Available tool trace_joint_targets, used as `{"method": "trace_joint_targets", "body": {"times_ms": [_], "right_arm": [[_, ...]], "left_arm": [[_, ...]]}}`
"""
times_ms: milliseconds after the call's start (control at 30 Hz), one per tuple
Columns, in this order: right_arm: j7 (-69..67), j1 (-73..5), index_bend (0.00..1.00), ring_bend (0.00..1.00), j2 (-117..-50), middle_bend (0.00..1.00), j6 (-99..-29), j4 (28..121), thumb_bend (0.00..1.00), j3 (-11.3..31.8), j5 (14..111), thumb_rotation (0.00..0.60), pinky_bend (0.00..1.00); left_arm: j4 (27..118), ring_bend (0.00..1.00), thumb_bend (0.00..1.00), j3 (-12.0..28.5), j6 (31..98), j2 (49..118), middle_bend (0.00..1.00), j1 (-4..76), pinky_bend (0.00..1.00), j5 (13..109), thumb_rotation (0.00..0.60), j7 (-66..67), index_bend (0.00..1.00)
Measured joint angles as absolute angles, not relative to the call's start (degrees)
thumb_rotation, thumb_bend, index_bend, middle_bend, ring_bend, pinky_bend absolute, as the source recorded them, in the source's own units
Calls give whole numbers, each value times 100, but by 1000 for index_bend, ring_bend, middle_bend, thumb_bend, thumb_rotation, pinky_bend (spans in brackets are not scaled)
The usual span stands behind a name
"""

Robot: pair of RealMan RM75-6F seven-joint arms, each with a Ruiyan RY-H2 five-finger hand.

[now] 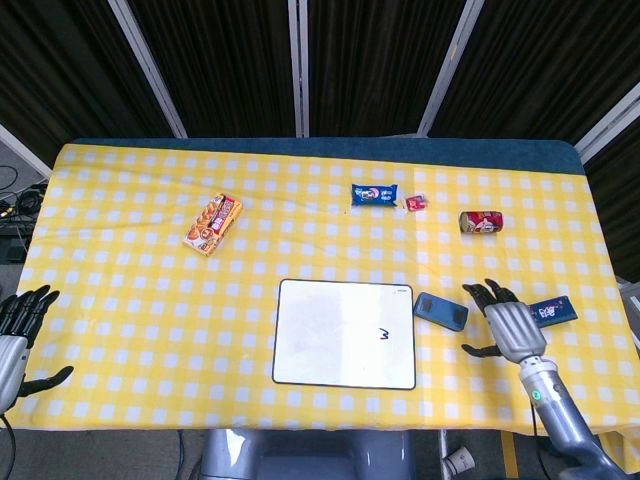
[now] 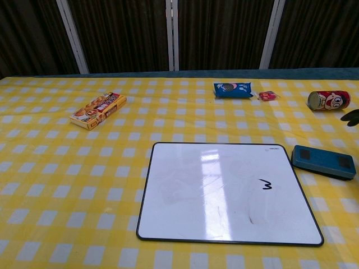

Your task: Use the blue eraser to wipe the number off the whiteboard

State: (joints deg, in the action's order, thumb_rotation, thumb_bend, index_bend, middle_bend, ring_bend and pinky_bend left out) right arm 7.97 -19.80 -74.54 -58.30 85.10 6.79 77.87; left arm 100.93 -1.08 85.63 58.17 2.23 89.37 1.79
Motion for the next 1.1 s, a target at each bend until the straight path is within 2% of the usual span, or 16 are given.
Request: {"method": "trace_joint_targets", "body": {"times_ms": [233,700,1100], "right_arm": [[991,-2322,188,149,-7945,221,-5503,7963,81,791,7433,600,294],[1089,-2556,230,179,-8424,256,-5549,7663,86,767,7341,600,330],[1103,-2614,304,250,-8623,357,-5668,7371,115,674,7392,600,405]], "left_arm": [[10066,0,0,-95,8303,5820,0,298,0,8713,600,109,0],[10045,0,0,-41,8192,5811,0,386,0,8627,600,13,0],[10025,0,0,-40,8184,5811,0,392,0,8592,600,3,0]]}}
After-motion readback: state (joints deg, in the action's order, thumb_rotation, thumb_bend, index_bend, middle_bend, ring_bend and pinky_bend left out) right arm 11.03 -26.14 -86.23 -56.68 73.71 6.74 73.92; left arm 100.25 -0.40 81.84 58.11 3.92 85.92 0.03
